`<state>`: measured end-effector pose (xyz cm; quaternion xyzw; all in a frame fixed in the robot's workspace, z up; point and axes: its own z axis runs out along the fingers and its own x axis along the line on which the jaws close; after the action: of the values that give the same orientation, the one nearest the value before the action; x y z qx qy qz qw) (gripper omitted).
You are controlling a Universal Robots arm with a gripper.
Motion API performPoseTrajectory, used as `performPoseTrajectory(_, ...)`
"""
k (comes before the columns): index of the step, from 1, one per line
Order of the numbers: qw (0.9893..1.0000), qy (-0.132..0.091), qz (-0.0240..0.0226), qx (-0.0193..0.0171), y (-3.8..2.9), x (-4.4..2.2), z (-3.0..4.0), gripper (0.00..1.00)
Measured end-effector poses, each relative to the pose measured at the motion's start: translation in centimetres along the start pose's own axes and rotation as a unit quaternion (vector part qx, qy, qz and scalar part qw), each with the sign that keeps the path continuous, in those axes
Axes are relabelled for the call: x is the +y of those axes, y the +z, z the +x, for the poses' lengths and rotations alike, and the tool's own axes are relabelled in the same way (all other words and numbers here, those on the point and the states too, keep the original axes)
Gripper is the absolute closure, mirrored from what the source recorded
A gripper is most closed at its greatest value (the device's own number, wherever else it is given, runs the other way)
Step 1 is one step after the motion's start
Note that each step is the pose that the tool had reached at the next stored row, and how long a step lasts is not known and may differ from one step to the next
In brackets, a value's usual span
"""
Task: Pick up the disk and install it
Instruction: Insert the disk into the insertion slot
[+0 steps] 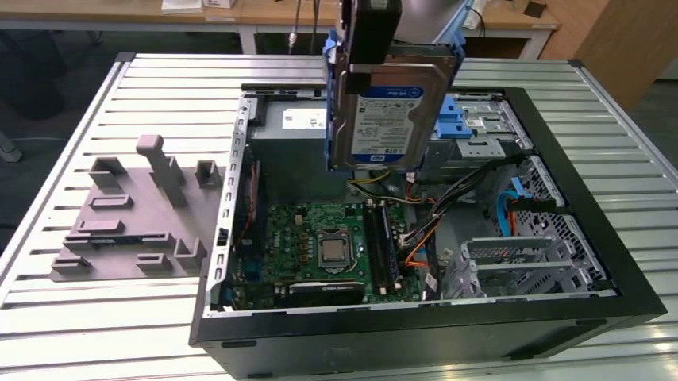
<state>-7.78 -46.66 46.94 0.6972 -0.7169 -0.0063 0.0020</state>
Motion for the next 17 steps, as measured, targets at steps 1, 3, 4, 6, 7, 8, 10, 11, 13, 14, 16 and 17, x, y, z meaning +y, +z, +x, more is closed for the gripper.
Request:
performPoseTrajectory(1,1.0,0.0,0.0,0.0,0.0,-0.02,0.12,0.64)
performPoseTrajectory(3,1.0,0.0,0.0,0.0,0.01,-0.11,0.26,0.64)
performPoseTrajectory(4,1.0,0.0,0.0,0.0,0.01,-0.22,0.28,0.64)
performPoseTrajectory(6,1.0,0.0,0.0,0.0,0.01,-0.49,0.31,0.64)
performPoseTrajectory(7,1.0,0.0,0.0,0.0,0.01,-0.63,0.31,0.64)
performPoseTrajectory(8,1.0,0.0,0.0,0.0001,0.01,-0.78,0.31,0.64)
performPoseTrajectory(10,1.0,0.0,0.0,0.0001,0.01,-1.08,0.3,0.64)
performPoseTrajectory(11,1.0,0.0,0.0,0.0001,0.01,-1.25,0.3,0.64)
performPoseTrajectory(13,1.0,0.0,0.0,0.0,0.02,-1.49,0.31,0.64)
performPoseTrajectory(14,1.0,0.0,0.0,0.0,0.02,-1.57,0.32,0.64)
performPoseTrajectory(16,1.0,0.0,0.0,0.0001,0.03,-1.66,0.36,0.64)
performPoseTrajectory(17,1.0,0.0,0.0,0.0001,0.04,-1.67,0.4,0.64)
